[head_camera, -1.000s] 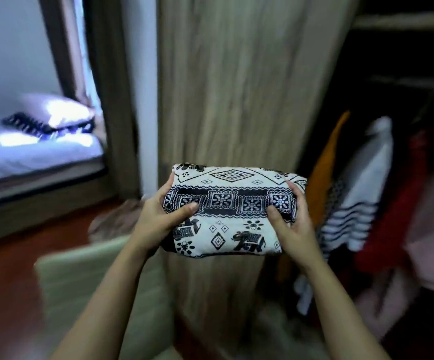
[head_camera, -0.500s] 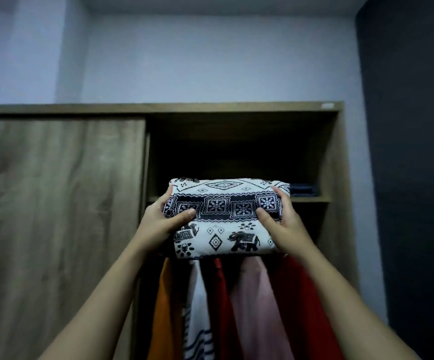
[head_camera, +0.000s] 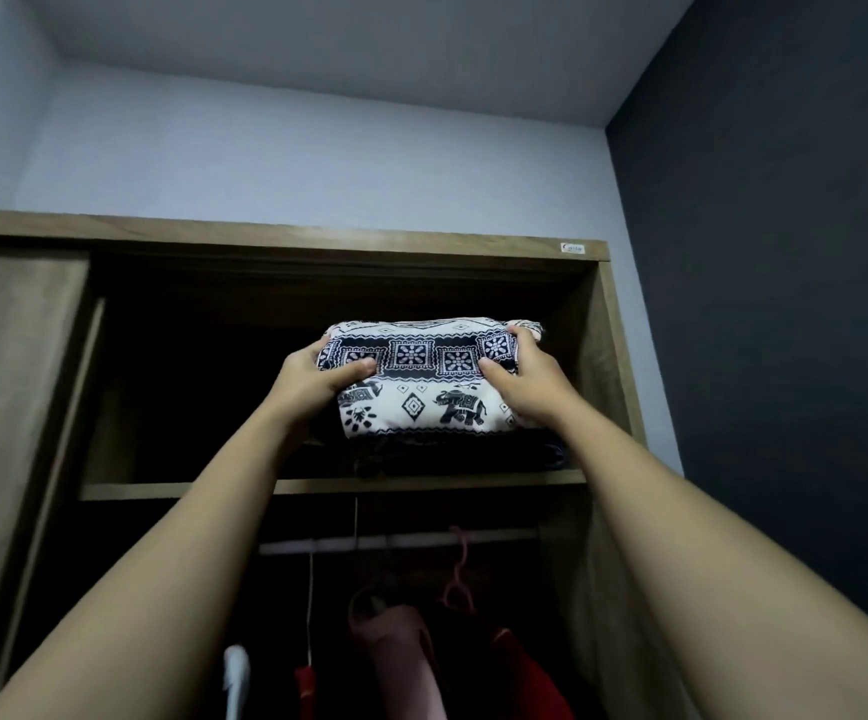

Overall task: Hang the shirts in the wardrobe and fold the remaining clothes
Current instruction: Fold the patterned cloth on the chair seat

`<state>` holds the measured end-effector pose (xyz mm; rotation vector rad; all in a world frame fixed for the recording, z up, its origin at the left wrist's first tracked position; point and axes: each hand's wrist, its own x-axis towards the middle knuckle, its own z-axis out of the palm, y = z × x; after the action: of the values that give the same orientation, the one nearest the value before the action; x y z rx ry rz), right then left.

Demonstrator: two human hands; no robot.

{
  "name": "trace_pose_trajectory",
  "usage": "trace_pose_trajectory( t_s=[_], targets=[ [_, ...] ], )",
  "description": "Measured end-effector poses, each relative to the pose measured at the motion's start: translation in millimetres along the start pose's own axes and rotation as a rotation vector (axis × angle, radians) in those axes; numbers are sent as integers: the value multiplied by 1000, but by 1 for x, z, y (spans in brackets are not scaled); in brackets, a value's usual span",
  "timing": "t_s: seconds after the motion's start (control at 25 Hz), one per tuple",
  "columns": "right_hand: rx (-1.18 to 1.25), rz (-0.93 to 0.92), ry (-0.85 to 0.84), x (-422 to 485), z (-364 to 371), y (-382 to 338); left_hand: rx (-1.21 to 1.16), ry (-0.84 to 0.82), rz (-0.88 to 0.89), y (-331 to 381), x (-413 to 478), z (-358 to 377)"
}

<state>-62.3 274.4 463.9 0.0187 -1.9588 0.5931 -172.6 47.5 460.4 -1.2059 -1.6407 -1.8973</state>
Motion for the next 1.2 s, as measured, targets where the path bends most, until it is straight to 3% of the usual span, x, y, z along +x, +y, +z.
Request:
trace_pose_trajectory(
  t_s=[0.2,0.28,0.4,0.44,0.48,0.56,0.6,0.64,0.72,0.76,0.88,1.04,1.12,1.2],
  targets=[
    [-236,58,-25,65,27,44,165,90,-92,-35,59,29],
    [-393,83,-126,77,38,58,326,100,-205,-51,73,35],
    [-674,215,-363,76,53,72,596,-47,-373,-67,79,39],
    [-797,248,-330,70,55,72,771,-93,-384,-72,81,37],
    [-926,200,-220,66,55,70,986,-88,-325,-75,83,35],
    [-1030,-147,-30,61,56,62,1153,-83,0,-70,81,30],
    [-934,-280,-104,59,56,60,1100,-166,150,-67,79,25],
    [-788,-302,-247,56,53,57,1027,-293,219,-61,74,22],
    [-596,-159,-522,53,48,56,1050,-574,166,-50,62,19],
    [-618,-155,-574,53,46,57,1148,-656,169,-49,59,19],
    [-865,-331,-531,50,48,62,1373,-630,276,-57,63,23],
    [-997,-498,-382,51,48,66,1297,-553,328,-56,69,26],
    [-1059,-470,-274,56,41,66,1286,-491,375,-57,75,30],
    [-1076,-367,-301,56,38,72,1372,-511,401,-63,76,37]
  ],
)
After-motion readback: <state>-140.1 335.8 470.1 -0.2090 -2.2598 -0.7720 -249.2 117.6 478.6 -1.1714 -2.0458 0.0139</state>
